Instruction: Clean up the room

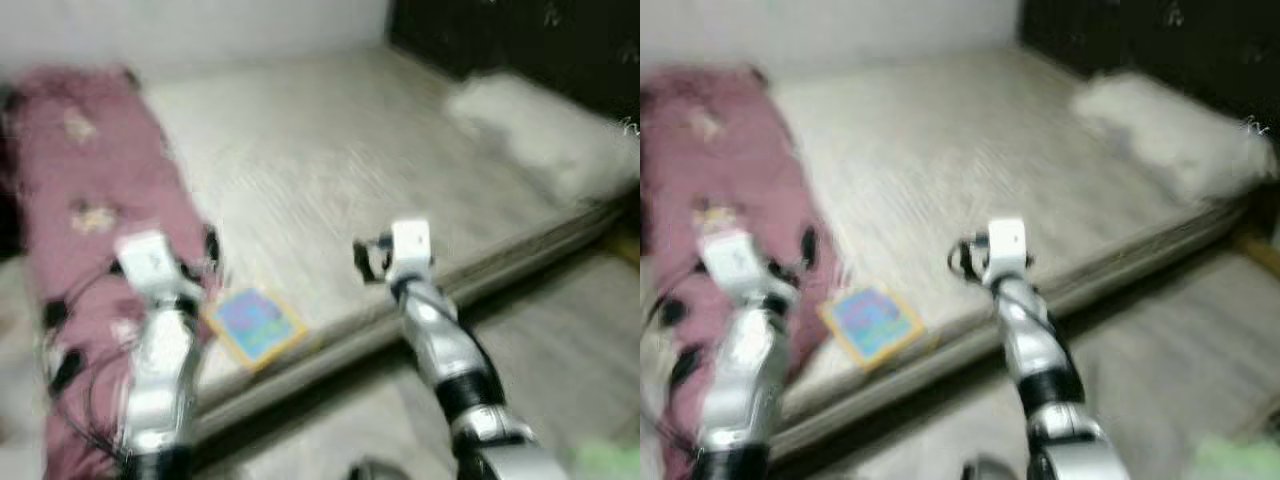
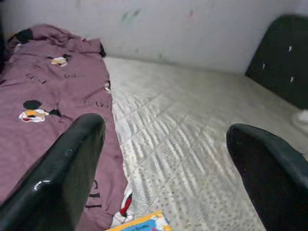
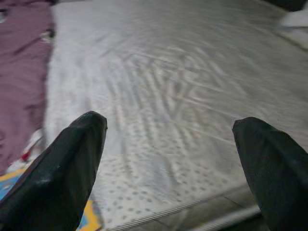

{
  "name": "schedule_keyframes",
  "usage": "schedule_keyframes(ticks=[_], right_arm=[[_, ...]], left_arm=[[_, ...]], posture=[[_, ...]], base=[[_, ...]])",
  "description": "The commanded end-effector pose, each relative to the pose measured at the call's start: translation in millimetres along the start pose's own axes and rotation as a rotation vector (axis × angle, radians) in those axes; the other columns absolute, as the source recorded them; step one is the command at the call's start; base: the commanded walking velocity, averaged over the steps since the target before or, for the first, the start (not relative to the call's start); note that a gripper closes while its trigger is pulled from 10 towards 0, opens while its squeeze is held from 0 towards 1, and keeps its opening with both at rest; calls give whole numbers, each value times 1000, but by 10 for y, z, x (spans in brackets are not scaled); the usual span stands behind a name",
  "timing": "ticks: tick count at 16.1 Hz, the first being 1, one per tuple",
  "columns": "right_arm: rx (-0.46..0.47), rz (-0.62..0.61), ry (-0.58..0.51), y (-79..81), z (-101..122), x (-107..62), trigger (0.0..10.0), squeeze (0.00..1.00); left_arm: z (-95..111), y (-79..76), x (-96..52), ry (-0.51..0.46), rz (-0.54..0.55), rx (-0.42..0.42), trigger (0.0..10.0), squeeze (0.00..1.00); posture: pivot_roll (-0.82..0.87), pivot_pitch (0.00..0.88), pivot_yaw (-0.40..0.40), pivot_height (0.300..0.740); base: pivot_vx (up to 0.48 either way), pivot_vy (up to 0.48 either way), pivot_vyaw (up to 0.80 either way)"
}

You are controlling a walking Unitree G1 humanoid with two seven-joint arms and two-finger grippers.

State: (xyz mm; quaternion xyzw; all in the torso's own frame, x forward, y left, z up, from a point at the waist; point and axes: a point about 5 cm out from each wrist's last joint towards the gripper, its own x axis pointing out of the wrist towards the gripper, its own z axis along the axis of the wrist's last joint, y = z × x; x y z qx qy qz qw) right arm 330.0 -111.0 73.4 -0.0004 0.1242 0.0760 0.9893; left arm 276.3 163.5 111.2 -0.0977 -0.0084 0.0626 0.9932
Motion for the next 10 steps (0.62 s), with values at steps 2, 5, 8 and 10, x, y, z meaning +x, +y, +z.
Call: schedule_keyframes(ticks=[2,5,8,10], right_arm=[[-7,17,-31,70,105,16,10000,0],[-11,26,-30,80,114,22,10000,0],[-37,47,-39,101,131,12,10000,0],[-42,47,-38,100,129,12,10000,0]], left_arm=[[40,25,-8,-19,9,16,10000,0],[55,24,2,-25,-1,22,10000,0],[66,15,4,-27,-6,19,10000,0],[54,0,-2,-24,-14,18,10000,0]], posture=[[63,0,-13,740],[66,0,-18,740],[65,0,-20,740],[64,0,-20,740]], base=[[0,0,0],[0,0,0],[0,0,0],[0,0,0]])
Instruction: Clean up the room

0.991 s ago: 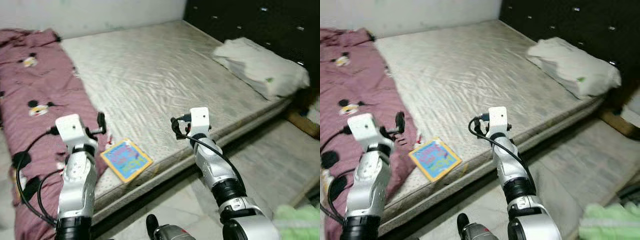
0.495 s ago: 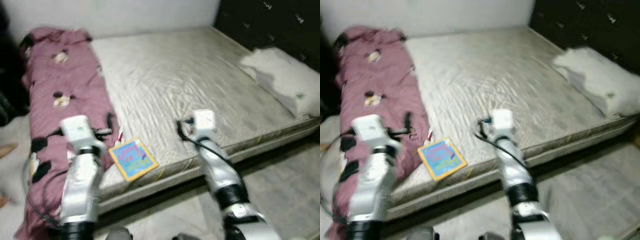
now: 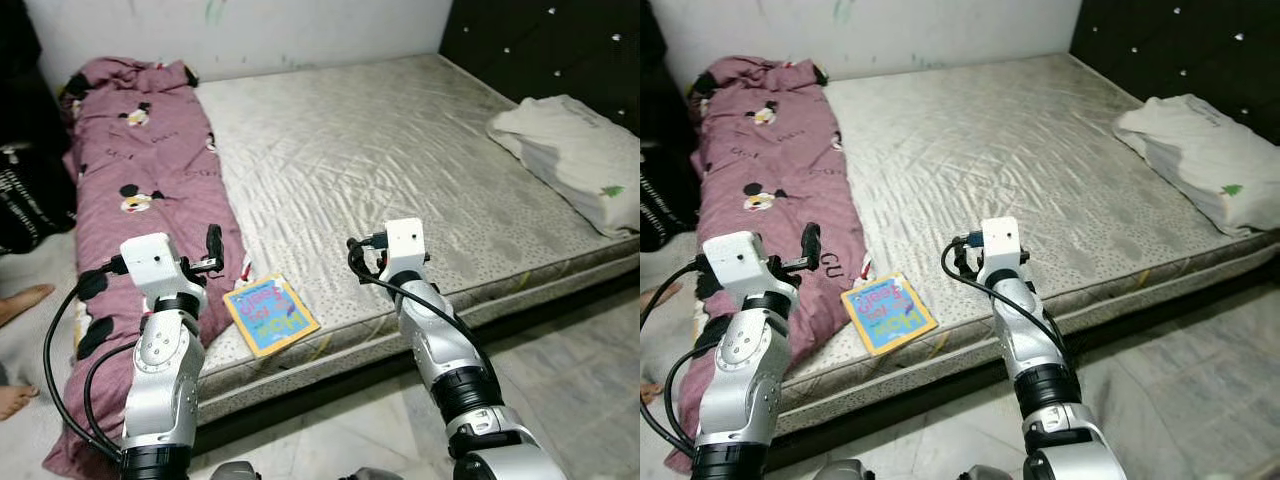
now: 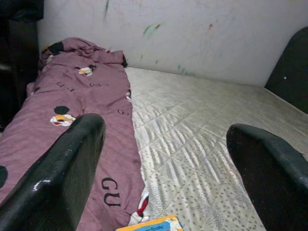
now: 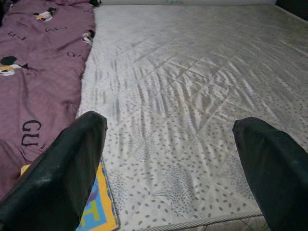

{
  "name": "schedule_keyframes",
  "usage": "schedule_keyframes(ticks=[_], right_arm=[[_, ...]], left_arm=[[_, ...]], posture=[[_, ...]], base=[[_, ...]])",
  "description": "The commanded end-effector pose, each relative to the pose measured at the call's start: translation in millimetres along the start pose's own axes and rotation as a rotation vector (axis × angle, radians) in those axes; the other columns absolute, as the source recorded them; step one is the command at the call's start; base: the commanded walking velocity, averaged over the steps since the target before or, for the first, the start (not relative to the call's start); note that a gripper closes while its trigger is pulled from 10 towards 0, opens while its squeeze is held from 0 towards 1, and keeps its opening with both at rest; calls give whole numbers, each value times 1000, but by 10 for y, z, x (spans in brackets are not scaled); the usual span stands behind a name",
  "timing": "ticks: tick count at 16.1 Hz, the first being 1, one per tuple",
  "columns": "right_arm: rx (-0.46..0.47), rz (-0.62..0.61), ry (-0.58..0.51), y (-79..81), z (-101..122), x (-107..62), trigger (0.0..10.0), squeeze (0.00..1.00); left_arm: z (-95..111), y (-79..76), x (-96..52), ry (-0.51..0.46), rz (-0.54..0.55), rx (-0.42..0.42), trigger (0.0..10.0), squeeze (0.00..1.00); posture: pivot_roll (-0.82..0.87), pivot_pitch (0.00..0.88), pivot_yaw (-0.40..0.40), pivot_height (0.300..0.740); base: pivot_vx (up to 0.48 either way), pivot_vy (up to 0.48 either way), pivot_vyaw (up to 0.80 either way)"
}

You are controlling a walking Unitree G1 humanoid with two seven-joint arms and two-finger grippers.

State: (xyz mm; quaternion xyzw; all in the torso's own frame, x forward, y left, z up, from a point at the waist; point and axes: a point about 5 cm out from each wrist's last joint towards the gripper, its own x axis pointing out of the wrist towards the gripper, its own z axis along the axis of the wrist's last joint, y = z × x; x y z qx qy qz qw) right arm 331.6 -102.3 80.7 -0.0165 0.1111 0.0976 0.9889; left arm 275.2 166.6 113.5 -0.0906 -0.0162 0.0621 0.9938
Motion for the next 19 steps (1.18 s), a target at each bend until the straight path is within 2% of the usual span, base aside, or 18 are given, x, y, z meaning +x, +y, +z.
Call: schedule_keyframes(ticks=[1,3,6,16,19], right_arm=[[-8,10,-13,14,49,3,10000,0],[-19,25,-14,30,49,0,10000,0],[-35,42,-19,53,51,-2,10000,0],[-27,38,-4,45,43,6,10000,0],[-27,38,-3,39,42,5,10000,0]], left_arm=[[25,-34,6,-7,-16,3,10000,0],[37,-56,3,-16,-36,2,10000,0],[40,-59,-1,-17,-40,1,10000,0],[13,-97,-6,-2,-63,-7,10000,0],[1,-113,-8,5,-57,-19,10000,0]], posture=[[64,0,-20,740],[65,0,-22,740],[66,0,-23,740],[62,0,-22,740],[60,0,-24,740]], base=[[0,0,0],[0,0,0],[0,0,733],[314,0,0],[0,0,0]])
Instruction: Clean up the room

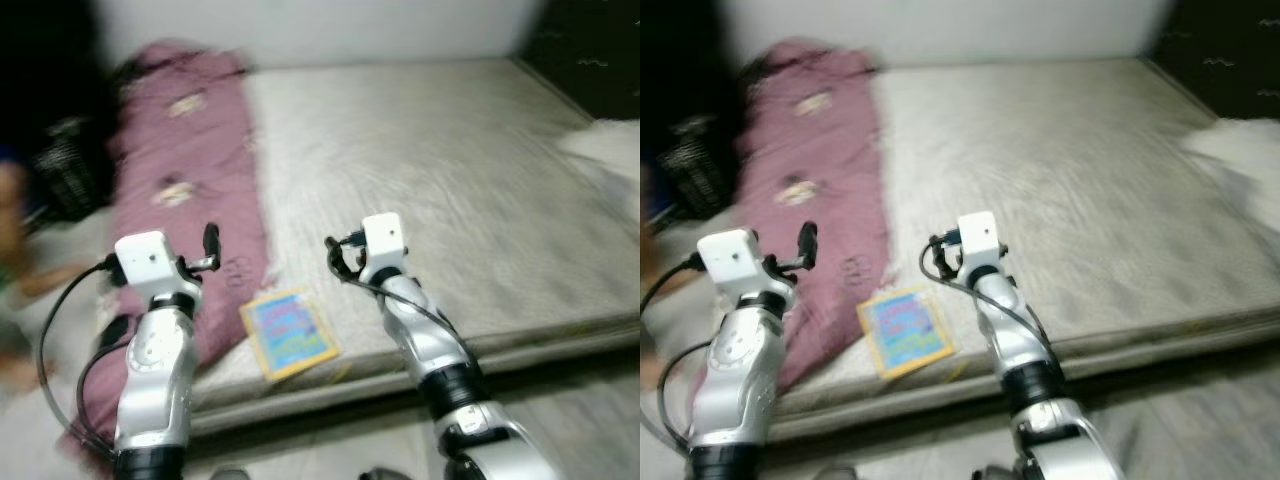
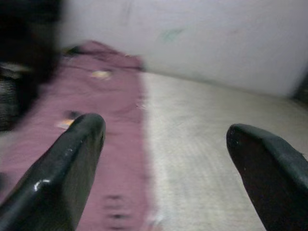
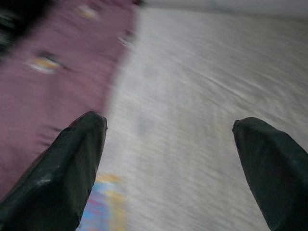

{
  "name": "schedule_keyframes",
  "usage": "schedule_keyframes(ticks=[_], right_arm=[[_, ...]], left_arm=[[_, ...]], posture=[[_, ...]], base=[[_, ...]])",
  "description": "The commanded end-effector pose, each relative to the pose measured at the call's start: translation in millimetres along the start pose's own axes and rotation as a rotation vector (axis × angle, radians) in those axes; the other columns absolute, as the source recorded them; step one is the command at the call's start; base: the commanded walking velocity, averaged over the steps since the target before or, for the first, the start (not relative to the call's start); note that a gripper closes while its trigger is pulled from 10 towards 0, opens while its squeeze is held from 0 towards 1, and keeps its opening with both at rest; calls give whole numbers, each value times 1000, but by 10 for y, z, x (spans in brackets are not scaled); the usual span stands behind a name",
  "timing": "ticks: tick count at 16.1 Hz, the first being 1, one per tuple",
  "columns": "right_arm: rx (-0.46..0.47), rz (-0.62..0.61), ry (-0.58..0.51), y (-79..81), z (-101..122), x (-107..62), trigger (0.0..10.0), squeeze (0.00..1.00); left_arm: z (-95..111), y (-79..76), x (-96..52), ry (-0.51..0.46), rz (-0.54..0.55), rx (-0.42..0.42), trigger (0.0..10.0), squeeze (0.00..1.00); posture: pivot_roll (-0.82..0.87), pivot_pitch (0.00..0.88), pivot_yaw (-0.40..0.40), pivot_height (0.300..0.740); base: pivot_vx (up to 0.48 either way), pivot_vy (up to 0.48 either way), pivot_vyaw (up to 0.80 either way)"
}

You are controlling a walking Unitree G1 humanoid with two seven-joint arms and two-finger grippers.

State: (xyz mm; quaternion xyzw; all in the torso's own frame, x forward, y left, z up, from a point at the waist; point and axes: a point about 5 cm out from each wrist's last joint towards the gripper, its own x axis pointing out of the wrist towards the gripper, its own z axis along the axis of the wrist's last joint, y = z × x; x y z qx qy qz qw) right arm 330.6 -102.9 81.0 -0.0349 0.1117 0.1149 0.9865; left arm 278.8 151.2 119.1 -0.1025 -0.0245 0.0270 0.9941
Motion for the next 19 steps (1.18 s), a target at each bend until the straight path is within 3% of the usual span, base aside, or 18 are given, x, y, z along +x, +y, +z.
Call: schedule_keyframes(ticks=[1,9,19], right_arm=[[12,7,-7,41,40,16,10000,0],[13,9,2,46,27,6,10000,0],[12,18,11,56,21,2,10000,0]], left_arm=[[-26,54,-29,15,20,8,10000,0],[-41,69,-44,28,38,7,10000,0],[-47,83,-71,35,54,18,10000,0]], posture=[[60,0,-24,740],[63,17,-22,740],[64,43,-25,621]], base=[[0,0,0],[0,0,0],[0,0,0]])
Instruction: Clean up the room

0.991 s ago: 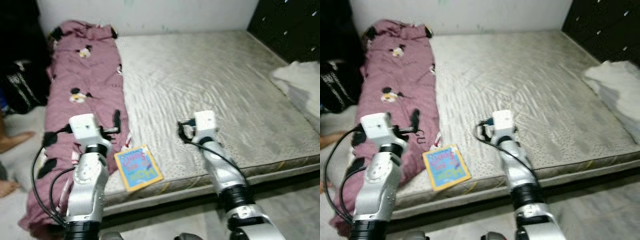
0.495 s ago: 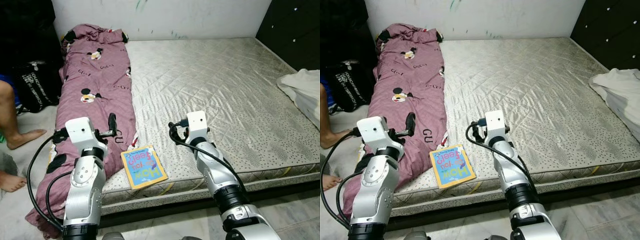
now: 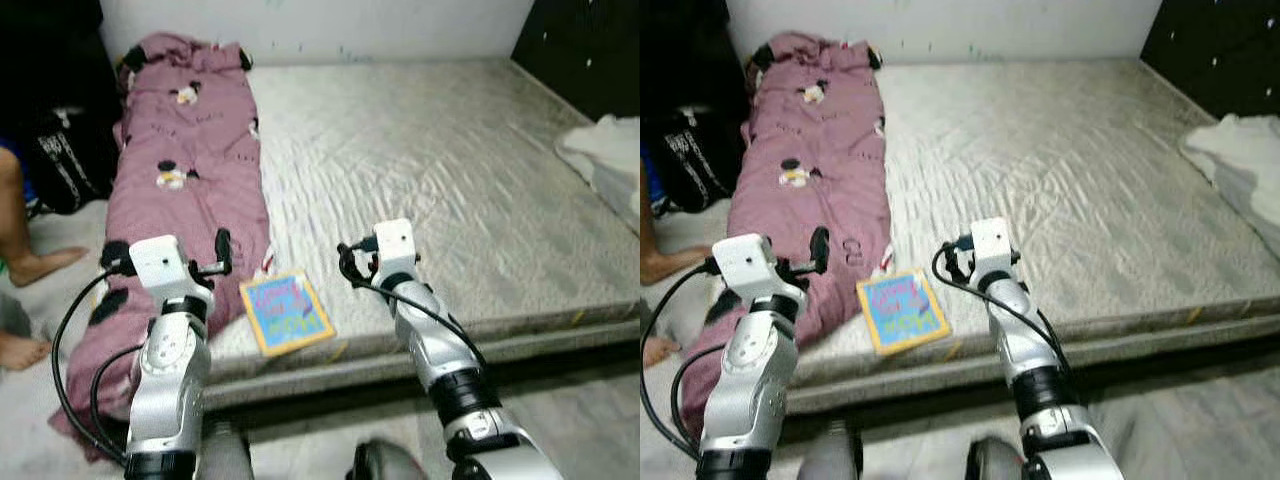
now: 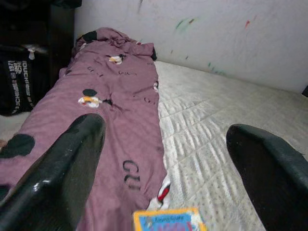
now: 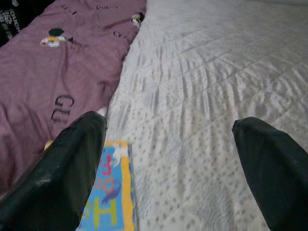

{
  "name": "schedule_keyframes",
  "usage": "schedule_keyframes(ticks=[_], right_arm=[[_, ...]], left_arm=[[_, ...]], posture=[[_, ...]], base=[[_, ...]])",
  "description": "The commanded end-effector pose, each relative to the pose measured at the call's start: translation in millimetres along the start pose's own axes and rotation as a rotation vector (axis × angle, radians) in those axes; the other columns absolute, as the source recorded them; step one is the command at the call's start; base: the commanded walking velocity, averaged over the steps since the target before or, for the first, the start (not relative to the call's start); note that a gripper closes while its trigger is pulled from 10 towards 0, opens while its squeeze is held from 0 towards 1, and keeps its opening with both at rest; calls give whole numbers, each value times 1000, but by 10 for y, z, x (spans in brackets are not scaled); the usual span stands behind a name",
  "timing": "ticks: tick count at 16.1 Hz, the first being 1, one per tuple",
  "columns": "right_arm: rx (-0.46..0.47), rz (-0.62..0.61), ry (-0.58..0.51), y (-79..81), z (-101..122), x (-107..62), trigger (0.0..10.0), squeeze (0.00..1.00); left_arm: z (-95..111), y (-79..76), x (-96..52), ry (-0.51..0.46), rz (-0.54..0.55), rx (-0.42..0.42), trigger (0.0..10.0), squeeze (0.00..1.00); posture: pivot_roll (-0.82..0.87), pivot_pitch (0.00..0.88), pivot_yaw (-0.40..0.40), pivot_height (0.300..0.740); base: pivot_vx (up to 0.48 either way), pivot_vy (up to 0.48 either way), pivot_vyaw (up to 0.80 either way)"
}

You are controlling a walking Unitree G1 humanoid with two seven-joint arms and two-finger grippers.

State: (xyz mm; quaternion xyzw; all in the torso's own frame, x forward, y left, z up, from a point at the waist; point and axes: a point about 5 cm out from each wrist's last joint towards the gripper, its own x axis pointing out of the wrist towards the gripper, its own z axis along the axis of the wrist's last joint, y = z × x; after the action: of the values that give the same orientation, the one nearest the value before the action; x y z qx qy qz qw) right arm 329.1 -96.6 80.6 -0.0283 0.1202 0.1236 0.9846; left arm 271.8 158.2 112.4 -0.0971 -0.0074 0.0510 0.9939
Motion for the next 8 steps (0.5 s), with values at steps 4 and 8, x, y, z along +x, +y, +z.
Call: schedule_keyframes(ticks=[4,8], right_arm=[[-8,-1,-2,-15,24,5,10000,0],[-4,7,1,-19,21,12,10000,0]], left_arm=[[36,78,5,-25,51,15,10000,0],[36,109,9,-23,70,15,10000,0]], posture=[[61,34,-26,596],[65,26,-33,596]], base=[[0,0,0],[0,0,0]])
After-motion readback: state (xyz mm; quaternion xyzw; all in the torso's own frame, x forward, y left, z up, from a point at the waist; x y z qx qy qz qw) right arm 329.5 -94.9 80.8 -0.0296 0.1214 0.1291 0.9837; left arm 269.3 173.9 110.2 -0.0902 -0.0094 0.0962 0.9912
